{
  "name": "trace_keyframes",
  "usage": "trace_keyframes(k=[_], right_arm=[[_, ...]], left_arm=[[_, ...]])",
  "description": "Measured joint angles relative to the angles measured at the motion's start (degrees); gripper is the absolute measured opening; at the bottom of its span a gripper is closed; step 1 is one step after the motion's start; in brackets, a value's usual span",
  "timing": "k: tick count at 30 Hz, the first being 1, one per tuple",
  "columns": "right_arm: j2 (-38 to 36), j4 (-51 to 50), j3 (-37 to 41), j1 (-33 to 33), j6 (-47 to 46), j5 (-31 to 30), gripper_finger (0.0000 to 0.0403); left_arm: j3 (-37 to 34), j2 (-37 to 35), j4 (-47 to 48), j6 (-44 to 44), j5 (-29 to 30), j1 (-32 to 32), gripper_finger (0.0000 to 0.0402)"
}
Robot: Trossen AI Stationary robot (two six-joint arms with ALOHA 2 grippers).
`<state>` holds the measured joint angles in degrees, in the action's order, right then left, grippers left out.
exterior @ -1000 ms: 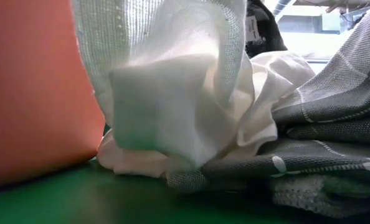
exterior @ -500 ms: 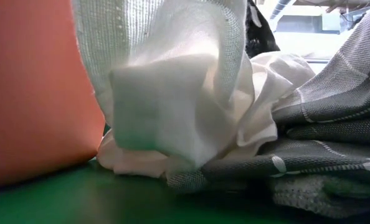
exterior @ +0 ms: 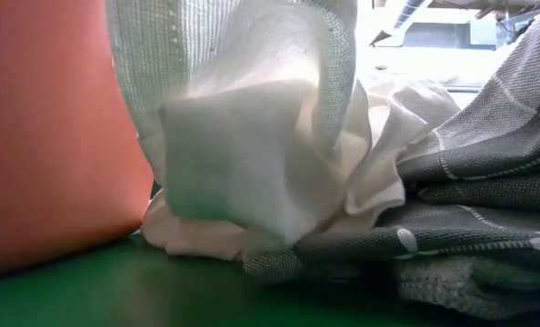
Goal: Sort microfiber towel by color & place in baskets
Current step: Put the black microfiber towel into the green bin
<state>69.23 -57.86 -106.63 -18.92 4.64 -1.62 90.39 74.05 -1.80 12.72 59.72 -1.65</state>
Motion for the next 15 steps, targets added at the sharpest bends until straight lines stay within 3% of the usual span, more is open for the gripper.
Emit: trace_keyframes(k=[2, 5, 15], right_arm=[[0.6, -1.7, 0.0, -0.5, -0.6, 0.0, 0.0291], [1.8, -2.3, 0.9, -0.6, -1.8, -0.1, 0.0291], [3.1, 0.7, 6.5, 1.6, -4.1, 0.0, 0.0291]], left_arm=[[0.0, -1.7, -2.1, 5.4, 3.0, -0.1, 0.0004], [0.0, -3.1, -7.0, 13.6, 3.0, -1.2, 0.0004], [0.0, -3.7, -25.7, 31.6, -4.1, -8.2, 0.0004]])
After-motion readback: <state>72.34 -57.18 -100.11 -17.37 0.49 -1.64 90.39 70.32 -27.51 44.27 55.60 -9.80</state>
